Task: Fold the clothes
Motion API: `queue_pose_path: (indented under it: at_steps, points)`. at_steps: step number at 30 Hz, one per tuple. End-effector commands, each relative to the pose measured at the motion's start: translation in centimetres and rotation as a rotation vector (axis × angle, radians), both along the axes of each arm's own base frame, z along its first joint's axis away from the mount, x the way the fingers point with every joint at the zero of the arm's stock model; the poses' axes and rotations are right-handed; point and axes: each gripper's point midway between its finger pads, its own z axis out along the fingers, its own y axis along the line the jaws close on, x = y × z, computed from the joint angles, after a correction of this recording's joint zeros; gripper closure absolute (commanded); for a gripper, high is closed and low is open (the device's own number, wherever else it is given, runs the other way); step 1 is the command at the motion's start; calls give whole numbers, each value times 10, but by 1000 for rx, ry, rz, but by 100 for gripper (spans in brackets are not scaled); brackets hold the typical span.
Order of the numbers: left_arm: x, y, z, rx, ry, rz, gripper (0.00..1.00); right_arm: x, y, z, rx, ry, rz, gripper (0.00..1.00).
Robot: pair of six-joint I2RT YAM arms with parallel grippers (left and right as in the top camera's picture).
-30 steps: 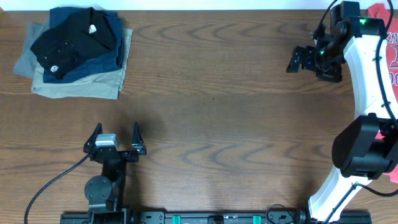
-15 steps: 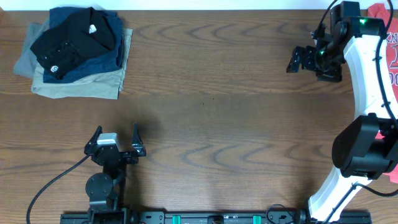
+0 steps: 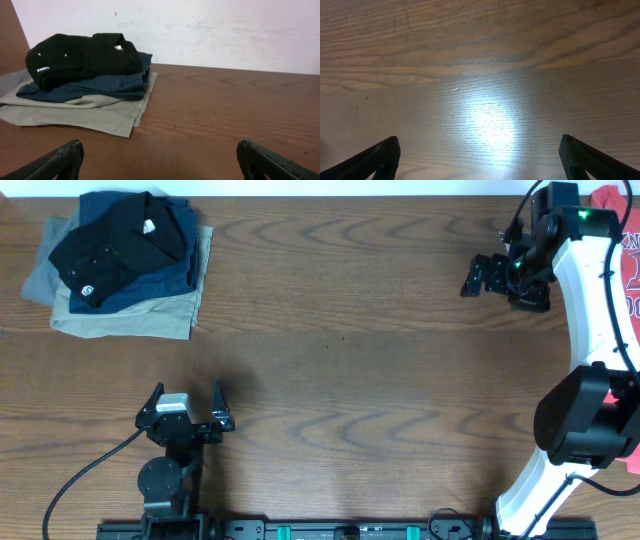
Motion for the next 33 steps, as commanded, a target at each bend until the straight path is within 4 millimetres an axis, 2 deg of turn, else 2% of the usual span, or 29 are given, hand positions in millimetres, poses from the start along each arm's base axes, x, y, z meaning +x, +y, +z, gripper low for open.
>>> queue_pose_path:
  at_steps: [1,16,19,24,30,33]
  points:
    - [-1,-2,-16,-3,57,-9,2,2,-5,9,-3,-24,-25,1]
    - [-1,-2,-16,-3,57,-9,2,3,0,9,-3,-24,-14,1]
    - [-1,-2,-16,-3,57,-9,2,1,6,20,-5,-51,2,1]
    - [-1,-2,-16,-3,57,-9,2,-9,16,69,-75,-185,80,1]
    - [-1,-2,-16,-3,57,-9,2,-17,11,145,-219,-454,81,1]
    - [-1,-2,-16,-3,57,-9,2,-24,20,175,-222,-604,86,1]
